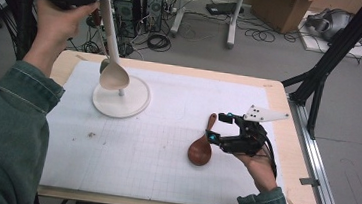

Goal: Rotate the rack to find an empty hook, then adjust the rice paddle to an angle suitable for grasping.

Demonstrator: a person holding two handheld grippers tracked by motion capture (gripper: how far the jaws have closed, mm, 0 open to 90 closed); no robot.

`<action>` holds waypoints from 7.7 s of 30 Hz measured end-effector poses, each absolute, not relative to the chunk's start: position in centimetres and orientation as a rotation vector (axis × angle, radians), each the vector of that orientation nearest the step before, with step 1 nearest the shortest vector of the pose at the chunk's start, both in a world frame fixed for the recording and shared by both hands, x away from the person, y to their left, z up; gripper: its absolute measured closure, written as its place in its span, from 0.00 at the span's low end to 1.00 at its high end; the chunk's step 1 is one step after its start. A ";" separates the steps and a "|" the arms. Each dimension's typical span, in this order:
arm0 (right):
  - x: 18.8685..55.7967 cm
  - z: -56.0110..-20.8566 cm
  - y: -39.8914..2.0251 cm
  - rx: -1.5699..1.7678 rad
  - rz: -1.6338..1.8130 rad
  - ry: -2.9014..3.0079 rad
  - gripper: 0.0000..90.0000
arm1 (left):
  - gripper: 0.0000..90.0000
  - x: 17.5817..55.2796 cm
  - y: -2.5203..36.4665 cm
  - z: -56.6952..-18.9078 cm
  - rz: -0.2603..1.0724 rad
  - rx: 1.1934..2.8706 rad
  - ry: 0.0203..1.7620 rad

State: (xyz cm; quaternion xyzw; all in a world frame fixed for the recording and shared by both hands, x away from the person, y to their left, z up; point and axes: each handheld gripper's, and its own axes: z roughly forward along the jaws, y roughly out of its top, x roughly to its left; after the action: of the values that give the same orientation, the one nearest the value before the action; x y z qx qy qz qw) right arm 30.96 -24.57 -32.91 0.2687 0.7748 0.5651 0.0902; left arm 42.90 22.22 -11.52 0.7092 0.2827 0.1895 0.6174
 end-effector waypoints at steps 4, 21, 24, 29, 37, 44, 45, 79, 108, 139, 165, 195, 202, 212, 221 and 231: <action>30.9 -33.0 -24.9 0.803 1.682 2.298 0.21 | 1.00 43.0 22.4 -11.6 0.462 1.619 0.672; 30.8 -33.0 -24.7 0.792 1.684 2.298 0.21 | 1.00 42.8 23.6 -11.6 0.509 1.597 0.707; 30.8 -33.0 -24.6 0.795 1.683 2.299 0.21 | 0.99 42.7 23.8 -11.5 0.517 1.599 0.715; 30.9 -33.0 -24.5 0.793 1.683 2.305 0.21 | 0.99 42.7 24.2 -11.6 0.523 1.603 0.723; 30.9 -33.0 -24.5 0.791 1.684 2.304 0.21 | 1.00 42.7 24.7 -11.5 0.532 1.597 0.733; 31.0 -33.0 -24.4 0.781 1.682 2.308 0.21 | 1.00 42.7 25.5 -11.5 0.536 1.592 0.749; 30.9 -33.0 -24.4 0.783 1.684 2.309 0.21 | 1.00 42.7 25.6 -11.5 0.536 1.594 0.748; 31.3 -32.7 -24.0 0.782 1.674 2.305 0.21 | 0.91 42.2 28.3 -12.6 0.503 1.619 0.721; 31.4 -34.3 -25.1 0.861 1.611 2.286 0.21 | 0.43 38.2 26.4 -20.5 0.355 1.802 0.562; 31.6 -35.9 -26.1 0.986 1.458 2.285 0.41 | 0.17 33.4 24.9 -33.0 0.331 1.837 0.635; 35.0 -39.8 -24.7 1.122 1.281 2.450 0.99 | 0.10 31.3 24.4 -38.5 0.338 1.871 0.654; 38.1 -43.5 -20.4 1.135 1.104 2.569 1.00 | 0.07 31.5 24.3 -39.9 0.321 1.904 0.680; 37.7 -43.3 -20.5 1.118 1.080 2.612 1.00 | 0.07 31.5 24.4 -39.8 0.319 1.907 0.675; 36.5 -43.3 -21.2 1.120 1.090 2.632 1.00 | 0.07 31.4 24.3 -39.7 0.322 1.904 0.670; 35.7 -43.2 -21.7 1.116 1.091 2.642 1.00 | 0.07 31.3 24.2 -39.6 0.324 1.900 0.658; 36.1 -42.1 -25.0 1.256 1.142 2.448 1.00 | 0.07 31.3 24.0 -39.6 0.322 1.904 0.656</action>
State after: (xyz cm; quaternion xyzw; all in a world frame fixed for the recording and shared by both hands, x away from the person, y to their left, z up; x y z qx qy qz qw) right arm 36.09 -24.96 -42.12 0.4200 0.8191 0.3821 0.0811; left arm 31.29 24.02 -39.61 0.7955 0.2740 0.1346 0.5235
